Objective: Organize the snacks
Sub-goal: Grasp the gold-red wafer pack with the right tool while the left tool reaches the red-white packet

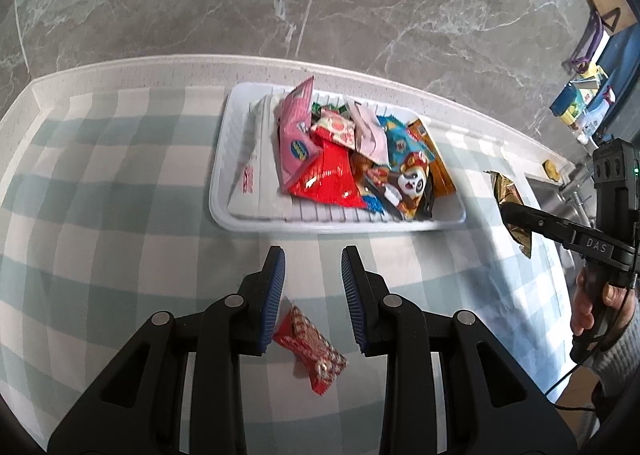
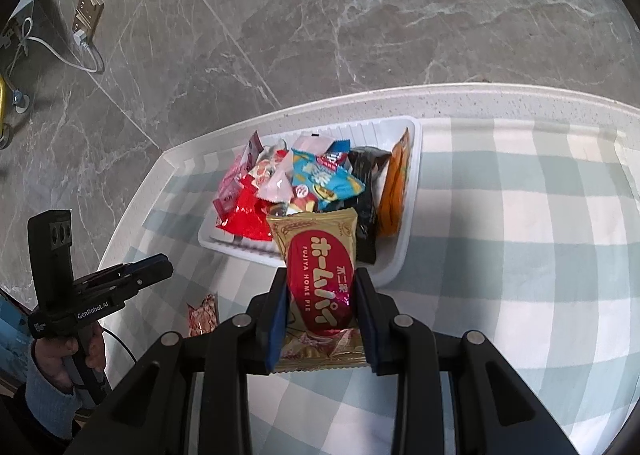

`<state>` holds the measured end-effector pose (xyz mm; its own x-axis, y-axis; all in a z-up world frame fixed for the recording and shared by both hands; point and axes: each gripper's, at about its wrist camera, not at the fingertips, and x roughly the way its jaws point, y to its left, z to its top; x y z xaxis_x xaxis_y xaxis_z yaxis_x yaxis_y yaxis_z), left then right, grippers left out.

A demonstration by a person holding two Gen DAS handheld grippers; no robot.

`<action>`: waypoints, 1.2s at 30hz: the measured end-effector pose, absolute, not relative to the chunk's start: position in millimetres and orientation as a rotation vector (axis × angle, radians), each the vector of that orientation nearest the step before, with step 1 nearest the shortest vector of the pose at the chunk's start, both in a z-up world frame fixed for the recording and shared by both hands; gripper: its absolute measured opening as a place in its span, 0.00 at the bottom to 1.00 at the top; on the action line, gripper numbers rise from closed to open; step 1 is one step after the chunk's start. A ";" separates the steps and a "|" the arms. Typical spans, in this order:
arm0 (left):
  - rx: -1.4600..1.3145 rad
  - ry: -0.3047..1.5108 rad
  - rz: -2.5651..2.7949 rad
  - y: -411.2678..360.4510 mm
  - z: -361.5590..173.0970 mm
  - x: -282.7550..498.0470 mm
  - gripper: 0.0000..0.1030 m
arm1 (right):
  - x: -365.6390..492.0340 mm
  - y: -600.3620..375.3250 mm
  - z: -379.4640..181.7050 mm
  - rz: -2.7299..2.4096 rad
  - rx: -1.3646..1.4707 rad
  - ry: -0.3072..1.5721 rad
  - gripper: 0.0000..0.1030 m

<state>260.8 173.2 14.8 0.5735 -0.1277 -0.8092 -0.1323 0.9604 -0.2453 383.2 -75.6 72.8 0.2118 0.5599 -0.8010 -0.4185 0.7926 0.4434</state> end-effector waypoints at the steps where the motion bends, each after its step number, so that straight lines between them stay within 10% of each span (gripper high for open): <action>1: -0.294 0.964 -0.002 174.4 15.8 262.1 0.27 | 384.9 -74.3 73.4 0.683 0.142 1.174 0.33; 36: -0.482 1.205 0.144 165.7 -43.3 214.7 0.28 | 339.9 -47.7 27.0 0.766 0.071 1.290 0.33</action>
<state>214.7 165.7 -43.3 0.3621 -0.1448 -0.9208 -0.3578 0.8906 -0.2807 339.9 -47.7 27.0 0.0706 0.5466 -0.8344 -0.4712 0.7555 0.4551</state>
